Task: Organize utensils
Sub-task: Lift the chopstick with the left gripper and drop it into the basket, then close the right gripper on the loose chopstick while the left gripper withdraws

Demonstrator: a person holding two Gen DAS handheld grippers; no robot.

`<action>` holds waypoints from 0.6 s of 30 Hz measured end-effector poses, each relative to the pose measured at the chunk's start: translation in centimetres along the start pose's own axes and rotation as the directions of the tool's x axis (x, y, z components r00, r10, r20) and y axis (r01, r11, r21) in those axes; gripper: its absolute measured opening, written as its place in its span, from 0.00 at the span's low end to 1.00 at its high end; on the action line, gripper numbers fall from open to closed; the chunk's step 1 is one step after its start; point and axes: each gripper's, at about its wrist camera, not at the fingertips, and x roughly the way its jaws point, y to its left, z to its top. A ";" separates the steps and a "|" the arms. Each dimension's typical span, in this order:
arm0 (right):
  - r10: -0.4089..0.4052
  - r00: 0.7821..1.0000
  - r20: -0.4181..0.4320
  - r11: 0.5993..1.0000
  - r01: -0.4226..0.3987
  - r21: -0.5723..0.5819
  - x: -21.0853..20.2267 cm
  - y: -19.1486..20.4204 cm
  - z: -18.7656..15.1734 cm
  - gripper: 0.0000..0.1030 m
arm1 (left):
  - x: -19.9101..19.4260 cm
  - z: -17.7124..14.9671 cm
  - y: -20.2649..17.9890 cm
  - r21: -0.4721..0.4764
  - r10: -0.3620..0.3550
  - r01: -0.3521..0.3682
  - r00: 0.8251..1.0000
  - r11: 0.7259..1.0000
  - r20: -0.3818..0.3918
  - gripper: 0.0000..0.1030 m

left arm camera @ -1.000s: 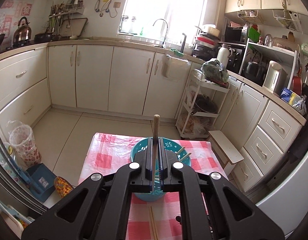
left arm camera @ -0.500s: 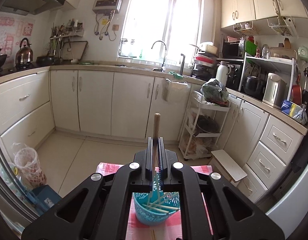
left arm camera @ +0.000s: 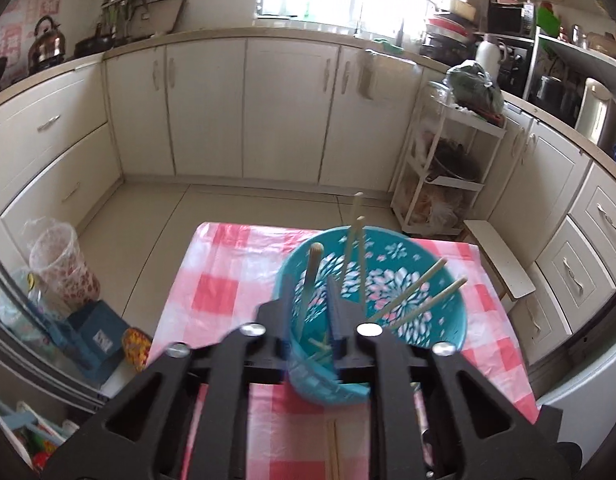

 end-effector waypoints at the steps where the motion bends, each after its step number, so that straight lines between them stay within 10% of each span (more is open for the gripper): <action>1: 0.002 1.000 0.000 1.000 -0.002 0.001 0.0 -0.1 0.0 0.39 | -0.8 -0.6 0.7 -0.017 0.014 -0.013 1.000 1.000 0.018 0.44; 6: 0.008 1.000 0.008 1.000 -0.008 0.025 -0.4 -0.6 -0.1 0.39 | -3.8 -4.4 4.8 -0.101 0.093 -0.084 0.992 0.991 0.084 0.72; 18: -0.147 0.989 0.017 0.989 0.148 -0.011 -0.4 0.2 -0.2 0.29 | 3.3 -13.9 9.6 -0.111 0.188 -0.206 0.970 0.972 -0.153 0.74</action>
